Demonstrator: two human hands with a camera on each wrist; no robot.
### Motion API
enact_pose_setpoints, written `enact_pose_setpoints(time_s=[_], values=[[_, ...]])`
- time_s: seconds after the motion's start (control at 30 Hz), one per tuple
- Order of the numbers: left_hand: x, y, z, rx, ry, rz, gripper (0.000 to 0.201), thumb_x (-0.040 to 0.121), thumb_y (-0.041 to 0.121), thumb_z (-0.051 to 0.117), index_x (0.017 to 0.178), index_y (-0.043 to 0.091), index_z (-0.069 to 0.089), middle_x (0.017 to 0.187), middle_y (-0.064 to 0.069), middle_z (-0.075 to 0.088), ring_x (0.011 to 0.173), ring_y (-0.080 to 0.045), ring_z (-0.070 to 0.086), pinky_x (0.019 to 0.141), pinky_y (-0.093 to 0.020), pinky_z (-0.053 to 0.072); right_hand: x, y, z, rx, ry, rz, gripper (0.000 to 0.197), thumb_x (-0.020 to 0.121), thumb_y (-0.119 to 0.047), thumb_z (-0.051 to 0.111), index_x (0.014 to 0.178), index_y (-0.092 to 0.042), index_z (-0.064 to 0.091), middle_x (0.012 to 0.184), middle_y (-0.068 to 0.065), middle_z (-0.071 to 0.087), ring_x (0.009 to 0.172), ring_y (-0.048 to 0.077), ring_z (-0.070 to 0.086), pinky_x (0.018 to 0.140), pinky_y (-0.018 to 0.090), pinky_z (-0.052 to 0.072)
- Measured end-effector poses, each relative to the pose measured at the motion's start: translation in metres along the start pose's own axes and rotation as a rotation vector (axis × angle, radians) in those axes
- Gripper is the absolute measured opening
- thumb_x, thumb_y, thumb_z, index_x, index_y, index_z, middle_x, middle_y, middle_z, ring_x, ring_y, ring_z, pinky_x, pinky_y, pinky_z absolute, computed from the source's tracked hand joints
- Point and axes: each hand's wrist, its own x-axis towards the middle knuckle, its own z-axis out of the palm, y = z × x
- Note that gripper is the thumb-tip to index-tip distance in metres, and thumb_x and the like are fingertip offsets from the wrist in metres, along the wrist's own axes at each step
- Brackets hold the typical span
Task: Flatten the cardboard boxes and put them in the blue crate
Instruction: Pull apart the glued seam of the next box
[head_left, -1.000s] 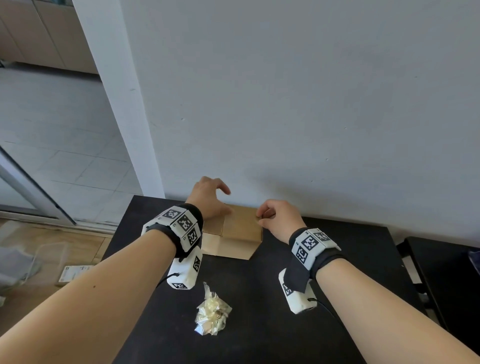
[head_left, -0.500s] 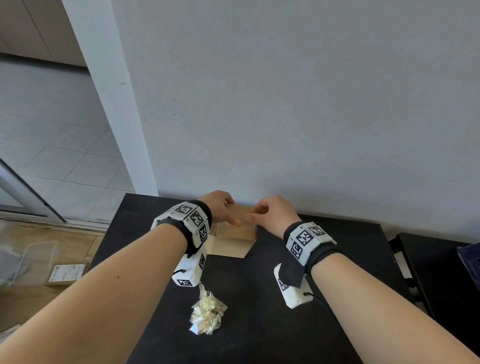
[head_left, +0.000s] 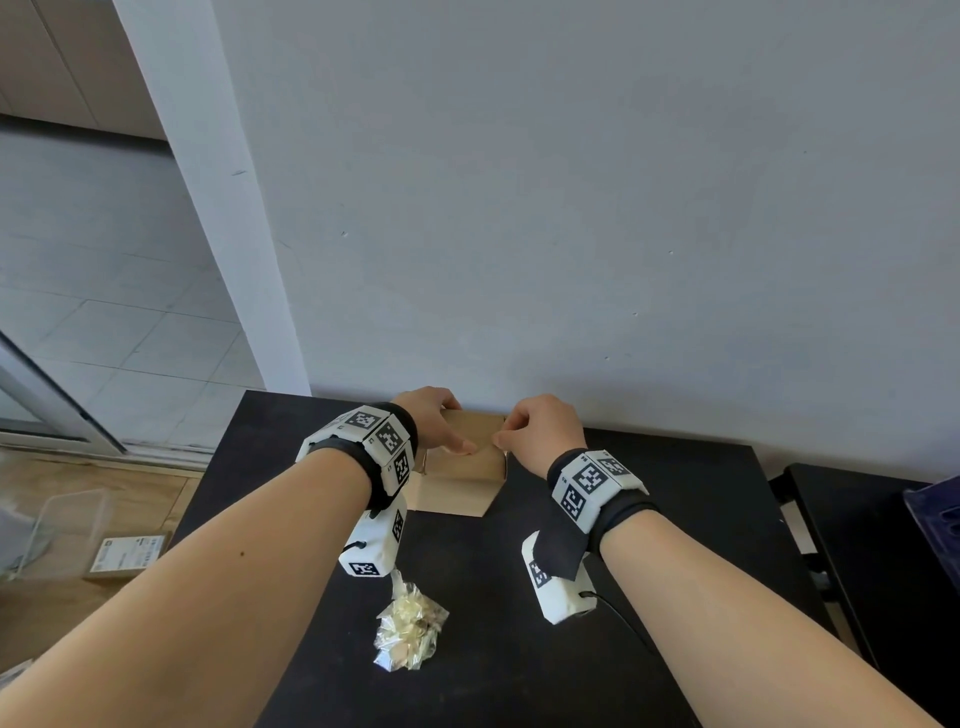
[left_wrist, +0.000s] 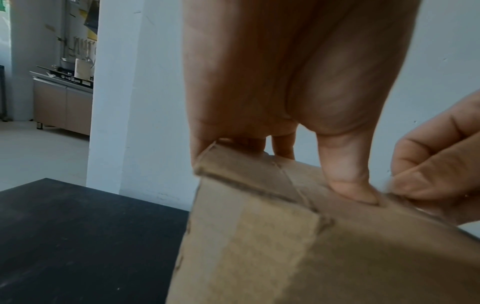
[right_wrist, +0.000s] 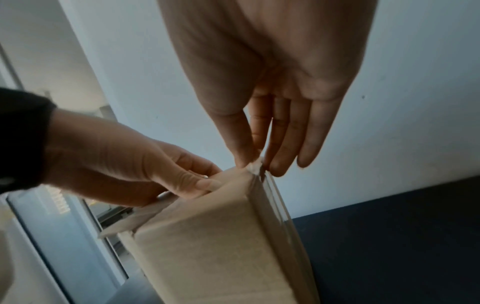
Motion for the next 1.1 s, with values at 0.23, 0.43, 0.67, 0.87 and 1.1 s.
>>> enact_pose_setpoints(time_s=[0.23, 0.43, 0.67, 0.87, 1.1], values=[[0.003, -0.001, -0.001, 0.017, -0.019, -0.011, 0.053, 0.073, 0.041, 0.077, 0.117, 0.022, 0.054, 0.111, 0.001, 0.06, 0.106, -0.02, 0.056, 0.096, -0.036, 0.046, -0.004, 0.004, -0.002, 0.153, 0.023, 0.089, 0.018, 0.08, -0.015, 0.069, 0.065, -0.016, 0.058, 0.083, 0.003, 0.065, 0.084, 0.019, 0.059, 0.077, 0.028, 0.047], [0.003, 0.0, -0.002, 0.013, -0.032, -0.002, 0.053, 0.076, 0.037, 0.077, 0.12, 0.019, 0.053, 0.11, 0.001, 0.058, 0.102, -0.018, 0.054, 0.093, -0.031, 0.044, 0.0, 0.012, 0.002, 0.438, -0.048, 0.256, 0.02, 0.079, -0.01, 0.068, 0.062, -0.016, 0.059, 0.068, 0.004, 0.068, 0.093, 0.028, 0.068, 0.091, 0.044, 0.053], [0.005, 0.001, -0.001, 0.016, -0.048, -0.013, 0.058, 0.075, 0.039, 0.077, 0.124, 0.02, 0.052, 0.118, -0.002, 0.059, 0.109, -0.021, 0.055, 0.097, -0.034, 0.044, -0.004, 0.013, -0.008, 0.771, -0.209, 0.415, 0.017, 0.09, 0.005, 0.051, 0.077, -0.007, 0.053, 0.08, 0.01, 0.063, 0.074, 0.02, 0.064, 0.085, 0.034, 0.052], [0.006, -0.001, 0.0, 0.024, -0.042, -0.006, 0.058, 0.076, 0.04, 0.076, 0.124, 0.02, 0.051, 0.119, -0.001, 0.058, 0.109, -0.021, 0.054, 0.095, -0.032, 0.044, -0.005, 0.018, -0.006, 0.853, -0.243, 0.461, 0.02, 0.09, 0.009, 0.05, 0.077, -0.006, 0.051, 0.082, 0.011, 0.062, 0.08, 0.02, 0.063, 0.091, 0.033, 0.051], [0.003, -0.003, 0.001, 0.012, -0.021, 0.018, 0.056, 0.075, 0.039, 0.076, 0.123, 0.02, 0.052, 0.117, -0.001, 0.06, 0.103, -0.018, 0.056, 0.093, -0.03, 0.045, -0.009, 0.022, -0.006, 0.818, -0.218, 0.373, 0.013, 0.09, 0.005, 0.054, 0.087, -0.008, 0.053, 0.085, 0.008, 0.065, 0.074, 0.019, 0.066, 0.083, 0.034, 0.052]])
